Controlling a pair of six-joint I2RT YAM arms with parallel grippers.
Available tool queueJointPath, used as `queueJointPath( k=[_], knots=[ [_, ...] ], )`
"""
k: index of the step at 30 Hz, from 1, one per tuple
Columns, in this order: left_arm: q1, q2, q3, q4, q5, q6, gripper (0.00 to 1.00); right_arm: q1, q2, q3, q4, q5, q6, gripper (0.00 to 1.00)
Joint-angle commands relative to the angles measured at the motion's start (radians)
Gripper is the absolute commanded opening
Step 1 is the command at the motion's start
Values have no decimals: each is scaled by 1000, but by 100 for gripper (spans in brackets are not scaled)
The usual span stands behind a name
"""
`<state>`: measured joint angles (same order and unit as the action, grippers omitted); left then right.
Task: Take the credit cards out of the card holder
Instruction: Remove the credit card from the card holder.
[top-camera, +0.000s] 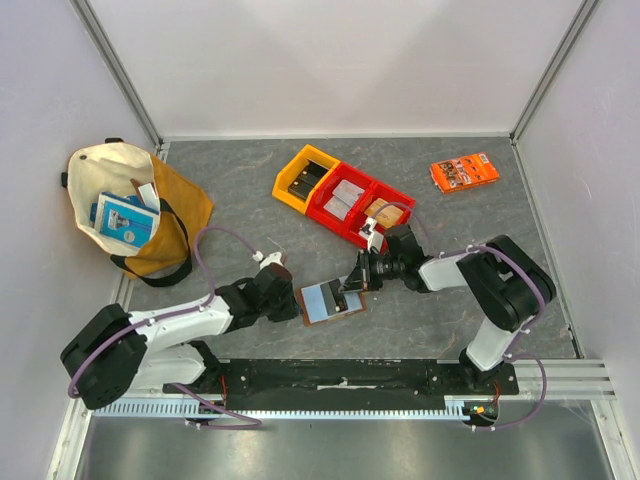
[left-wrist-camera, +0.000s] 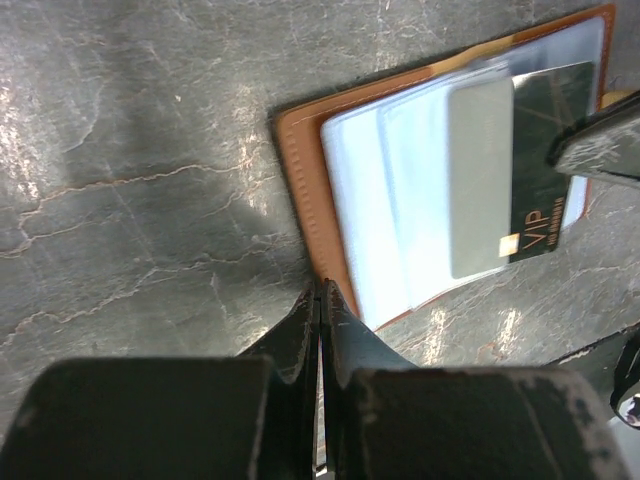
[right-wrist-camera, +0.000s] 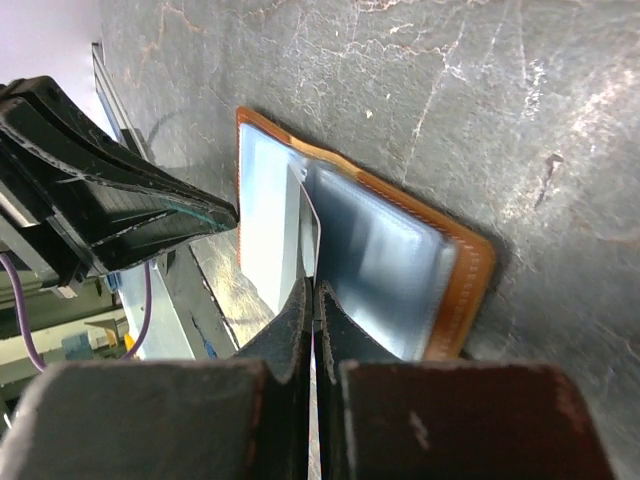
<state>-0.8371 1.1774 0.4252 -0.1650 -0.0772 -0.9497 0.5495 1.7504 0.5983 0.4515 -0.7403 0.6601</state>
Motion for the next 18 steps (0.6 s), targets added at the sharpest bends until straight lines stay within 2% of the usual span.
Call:
queueJointPath(
  k=[1, 7, 11, 15, 18],
  knots=[
    [3, -34, -20, -13, -7, 9, 5, -16, -84, 8, -143, 47, -97, 0],
    [4, -142, -17, 151, 73, 19, 30, -16, -68, -2, -97, 35, -64, 0],
    [4, -127, 26, 242, 123, 31, 43, -13, -42, -20, -11, 15, -8, 0],
    [1, -9, 84, 266, 143, 57, 43, -3, -42, -22, 7, 19, 6, 0],
    [0, 79, 101, 282, 152, 57, 33, -3, -49, -25, 7, 25, 9, 0]
  ],
)
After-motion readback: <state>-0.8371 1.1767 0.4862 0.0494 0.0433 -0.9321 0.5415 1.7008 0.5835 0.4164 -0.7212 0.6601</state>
